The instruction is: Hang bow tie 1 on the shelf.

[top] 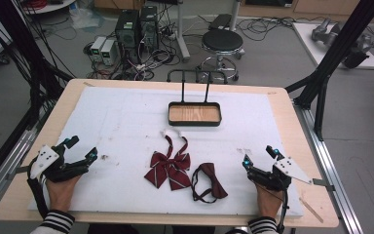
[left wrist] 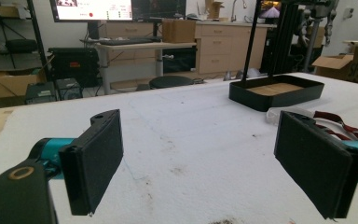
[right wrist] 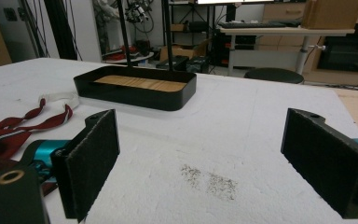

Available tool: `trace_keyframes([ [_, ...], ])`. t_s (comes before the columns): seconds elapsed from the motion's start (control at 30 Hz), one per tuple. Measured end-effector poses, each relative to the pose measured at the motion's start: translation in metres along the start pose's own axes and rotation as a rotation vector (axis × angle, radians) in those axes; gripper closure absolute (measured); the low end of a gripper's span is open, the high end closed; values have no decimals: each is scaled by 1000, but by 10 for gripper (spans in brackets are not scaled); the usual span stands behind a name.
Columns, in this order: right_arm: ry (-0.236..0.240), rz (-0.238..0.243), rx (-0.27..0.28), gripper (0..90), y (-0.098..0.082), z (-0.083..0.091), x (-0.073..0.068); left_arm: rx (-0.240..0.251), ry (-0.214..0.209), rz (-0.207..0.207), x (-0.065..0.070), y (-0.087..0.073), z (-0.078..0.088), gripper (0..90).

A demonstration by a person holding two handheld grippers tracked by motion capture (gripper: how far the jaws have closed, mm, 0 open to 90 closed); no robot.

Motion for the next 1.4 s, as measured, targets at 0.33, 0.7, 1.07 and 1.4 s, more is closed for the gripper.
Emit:
trace_keyframes([
  [0.33, -3, 6, 0, 106, 0, 0, -1, -3, 2, 3, 0, 0, 0, 160],
  [0.7, -5, -12, 7, 106, 1, 1, 2, -2, 1, 1, 0, 0, 0, 161],
  [1.07, 75, -48, -31, 106, 11, -4, -3, 0, -1, -1, 0, 0, 0, 161],
  [1.4, 291, 69, -143, 106, 39, -23, -47, 4, 1, 7, 0, 0, 0, 160],
])
Point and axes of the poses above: each handheld gripper's, and its own axes: z roughly backward along the jaws, y roughly out of its top, x roughly to its right, the point moved 10 cm from there along -z, roughly forward along the jaws
